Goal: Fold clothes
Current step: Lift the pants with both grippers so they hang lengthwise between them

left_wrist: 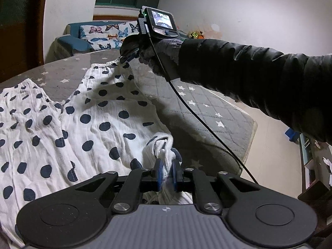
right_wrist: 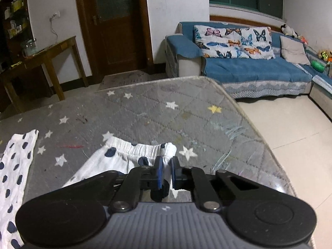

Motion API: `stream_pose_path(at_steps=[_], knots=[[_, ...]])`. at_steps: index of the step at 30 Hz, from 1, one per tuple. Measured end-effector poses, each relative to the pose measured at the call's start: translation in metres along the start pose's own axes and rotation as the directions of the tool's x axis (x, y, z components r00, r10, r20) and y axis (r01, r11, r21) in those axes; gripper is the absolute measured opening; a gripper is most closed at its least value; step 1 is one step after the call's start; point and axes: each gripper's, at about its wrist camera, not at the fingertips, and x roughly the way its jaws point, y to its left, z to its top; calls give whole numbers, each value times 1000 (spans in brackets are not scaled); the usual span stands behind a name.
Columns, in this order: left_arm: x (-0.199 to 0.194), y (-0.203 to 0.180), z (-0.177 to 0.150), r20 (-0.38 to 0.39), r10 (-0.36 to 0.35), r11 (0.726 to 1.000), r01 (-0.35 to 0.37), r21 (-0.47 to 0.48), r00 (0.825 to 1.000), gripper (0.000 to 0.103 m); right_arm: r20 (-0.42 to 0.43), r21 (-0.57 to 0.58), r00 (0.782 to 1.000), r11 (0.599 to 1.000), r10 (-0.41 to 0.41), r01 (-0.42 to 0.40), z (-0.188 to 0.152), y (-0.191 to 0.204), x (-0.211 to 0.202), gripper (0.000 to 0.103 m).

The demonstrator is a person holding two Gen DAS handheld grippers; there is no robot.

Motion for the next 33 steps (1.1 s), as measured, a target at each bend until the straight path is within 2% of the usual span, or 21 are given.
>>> stream_pose_path(at_steps=[8,15,25,33], knots=[[-28,8,-8,57,25,999,-23,-34,998,10,49,-18,999,1000,-3,4,24,18,-23,6],[-57,13,-20,122,70,994,-58,-98,990,9,96,-59,995,998,9,-4,53,62,-36,5],[-102,46,-44,197,154,967,-107,-232,968,8,130,-158,990,987,60,-39,92,172,-29,4],[-119,74,-59,192,222,930,-148,-337,956,8,78,-248,990,964,117,-94,89,274,15,4]])
